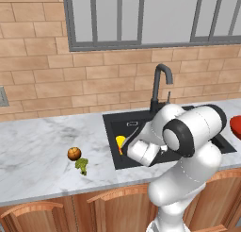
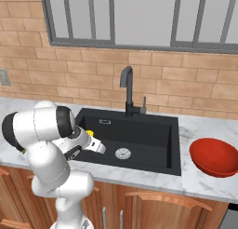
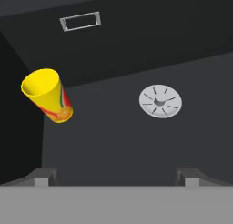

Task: Remove the orange and broccoli from the sink. Then move the bowl and cup from the counter to the sink for washing.

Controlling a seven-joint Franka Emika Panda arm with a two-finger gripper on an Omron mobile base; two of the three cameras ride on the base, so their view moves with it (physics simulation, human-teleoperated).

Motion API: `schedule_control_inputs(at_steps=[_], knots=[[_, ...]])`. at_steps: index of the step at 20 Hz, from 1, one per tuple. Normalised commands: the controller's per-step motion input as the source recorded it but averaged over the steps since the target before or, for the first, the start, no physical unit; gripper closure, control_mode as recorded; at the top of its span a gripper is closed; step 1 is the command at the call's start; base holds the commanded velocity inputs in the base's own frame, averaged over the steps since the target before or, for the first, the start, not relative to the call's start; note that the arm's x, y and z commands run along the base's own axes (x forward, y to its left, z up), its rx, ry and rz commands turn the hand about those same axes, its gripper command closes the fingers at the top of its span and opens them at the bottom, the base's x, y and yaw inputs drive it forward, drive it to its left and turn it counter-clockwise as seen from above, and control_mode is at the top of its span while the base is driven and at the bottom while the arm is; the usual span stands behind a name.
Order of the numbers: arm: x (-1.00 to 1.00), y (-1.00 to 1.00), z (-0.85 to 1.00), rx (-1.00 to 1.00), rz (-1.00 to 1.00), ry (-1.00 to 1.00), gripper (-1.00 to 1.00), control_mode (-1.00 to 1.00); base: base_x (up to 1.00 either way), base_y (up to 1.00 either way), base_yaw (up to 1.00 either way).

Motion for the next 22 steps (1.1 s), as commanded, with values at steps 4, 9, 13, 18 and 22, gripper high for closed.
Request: schedule_control_inputs(at_steps=[4,9,13,18,22], knots=[[0.14,0.01,0.73,0.0,0.0,0.11,-1.0,-1.0,0.0,0.0,0.0],[0.13,0.05,0.69,0.0,0.0,0.17,-1.0,-1.0,0.0,0.0,0.0],[0.03,0.01,0.6,0.0,0.0,0.31,-1.0,-1.0,0.0,0.0,0.0],[-0.01,0.0,0.54,0.0,0.03,0.4,-1.0,-1.0,0.0,0.0,0.0],[-0.05,0.0,0.52,0.0,0.04,0.4,-1.0,-1.0,0.0,0.0,0.0]])
